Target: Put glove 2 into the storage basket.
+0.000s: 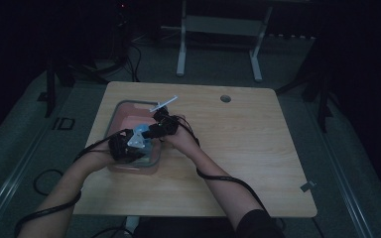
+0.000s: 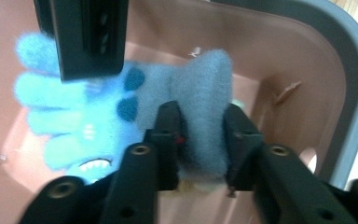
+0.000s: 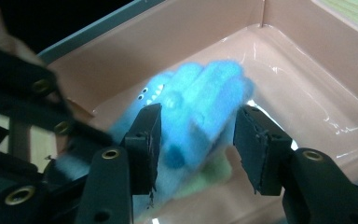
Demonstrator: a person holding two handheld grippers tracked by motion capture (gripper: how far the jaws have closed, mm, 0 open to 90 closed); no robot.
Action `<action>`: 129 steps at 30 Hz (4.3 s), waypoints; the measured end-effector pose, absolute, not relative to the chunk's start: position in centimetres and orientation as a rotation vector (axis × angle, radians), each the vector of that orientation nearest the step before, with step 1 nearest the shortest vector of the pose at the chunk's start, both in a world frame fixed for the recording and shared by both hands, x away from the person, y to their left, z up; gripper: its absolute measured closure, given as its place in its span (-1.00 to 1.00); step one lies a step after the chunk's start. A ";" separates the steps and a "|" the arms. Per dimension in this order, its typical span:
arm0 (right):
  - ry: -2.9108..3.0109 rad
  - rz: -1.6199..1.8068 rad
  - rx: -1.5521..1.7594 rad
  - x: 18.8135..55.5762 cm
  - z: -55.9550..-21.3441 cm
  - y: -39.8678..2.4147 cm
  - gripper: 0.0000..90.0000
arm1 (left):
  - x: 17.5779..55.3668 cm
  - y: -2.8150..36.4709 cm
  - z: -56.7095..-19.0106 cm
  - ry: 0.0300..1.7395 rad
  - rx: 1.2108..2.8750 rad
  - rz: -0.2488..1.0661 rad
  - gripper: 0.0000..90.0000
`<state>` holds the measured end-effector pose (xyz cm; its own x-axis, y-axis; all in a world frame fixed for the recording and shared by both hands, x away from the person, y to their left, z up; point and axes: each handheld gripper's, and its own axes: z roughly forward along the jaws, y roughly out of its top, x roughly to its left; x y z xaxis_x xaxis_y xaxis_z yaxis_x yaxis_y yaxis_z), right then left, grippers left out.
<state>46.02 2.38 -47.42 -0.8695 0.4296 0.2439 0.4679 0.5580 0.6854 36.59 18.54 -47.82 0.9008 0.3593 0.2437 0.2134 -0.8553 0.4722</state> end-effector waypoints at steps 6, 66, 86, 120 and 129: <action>-2.711 -1.268 -0.760 45.5 -46.6 1.1 0.05 | 36.8 18.8 -47.2 0.529 2.540 0.449 -0.36; -2.765 -1.369 -0.750 43.3 -47.3 -11.3 -0.60 | 33.9 8.6 -45.5 0.449 2.296 0.311 -0.96; -2.746 -1.344 -0.841 42.3 -49.4 -15.7 -0.64 | 33.7 4.4 -47.8 0.337 2.313 0.237 -0.96; -2.783 -1.323 -0.976 39.8 -55.2 -19.7 -0.66 | 33.2 0.7 -53.4 0.294 2.341 0.138 -0.96; -2.805 -1.386 -1.067 39.5 -55.2 -20.1 -0.67 | 33.3 0.3 -54.1 0.309 2.338 0.145 -0.96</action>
<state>39.55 -20.09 -55.21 -0.7795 0.6127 0.1303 0.4756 0.4435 0.7597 33.33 0.33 -54.12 0.9643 0.2644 0.0122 0.1781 -0.6824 0.7090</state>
